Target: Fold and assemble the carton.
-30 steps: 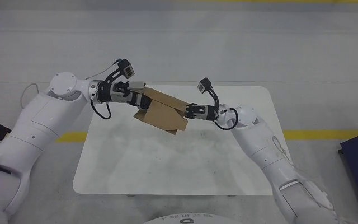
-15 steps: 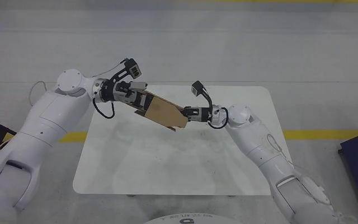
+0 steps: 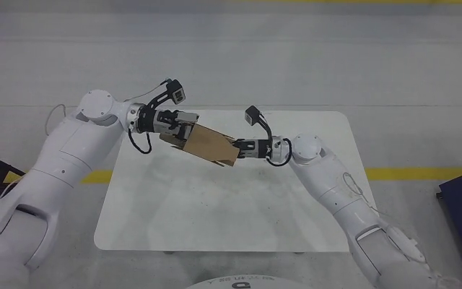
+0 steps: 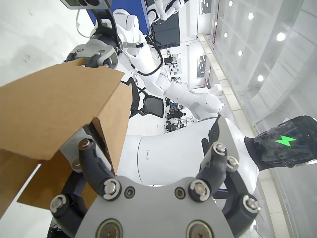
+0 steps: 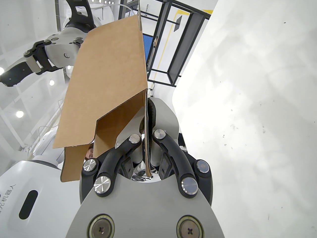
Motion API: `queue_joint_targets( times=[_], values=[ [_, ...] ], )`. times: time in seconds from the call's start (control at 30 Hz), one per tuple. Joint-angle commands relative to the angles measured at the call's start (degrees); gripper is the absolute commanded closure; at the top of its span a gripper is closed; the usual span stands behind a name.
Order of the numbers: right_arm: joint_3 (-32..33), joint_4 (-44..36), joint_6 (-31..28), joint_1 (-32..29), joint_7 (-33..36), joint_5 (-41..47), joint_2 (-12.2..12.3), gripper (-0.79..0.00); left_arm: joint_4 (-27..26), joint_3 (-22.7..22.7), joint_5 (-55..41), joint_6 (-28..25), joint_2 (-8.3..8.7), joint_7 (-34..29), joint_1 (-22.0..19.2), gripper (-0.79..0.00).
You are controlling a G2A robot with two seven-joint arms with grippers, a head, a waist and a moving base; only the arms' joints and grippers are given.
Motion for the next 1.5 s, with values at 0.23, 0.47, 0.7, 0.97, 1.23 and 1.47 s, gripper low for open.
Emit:
queue_joint_targets(
  times=[0.23, 0.47, 0.7, 0.97, 1.23, 1.47],
  values=[
    [-0.24, -0.02, 0.55, -0.14, -0.4, -0.36, -0.02, 0.0, 1.98, -0.75, -0.37, 0.18, -1.8, -1.42, 0.14, -0.493],
    [0.24, 0.21, 0.5, -0.25, 0.04, 0.34, 0.1, 0.0, 5.17, -1.27, 1.5, -0.01, -2.97, -2.34, -0.47, -0.219],
    [0.19, 0.53, 1.14, -0.17, 0.5, 0.35, 0.14, 0.0, 6.44, -0.78, 8.3, -2.0, -3.9, -1.27, -1.16, -0.2],
    [0.03, 0.65, 1.87, -0.04, 0.77, -0.3, 0.21, 0.0, 6.18, -0.28, 12.73, -2.14, -4.98, -0.97, -1.2, -0.194],
    [0.32, -0.07, 2.04, -0.39, 0.49, -0.54, 0.36, 0.0, 6.54, -1.26, 12.91, -1.98, -5.7, -2.18, -1.05, 0.0],
    [0.61, -0.84, 2.15, -0.86, 0.07, -0.27, 0.47, -0.622, 7.39, -3.58, 10.56, -2.45, -6.08, -0.36, -0.45, 0.0]
  ],
)
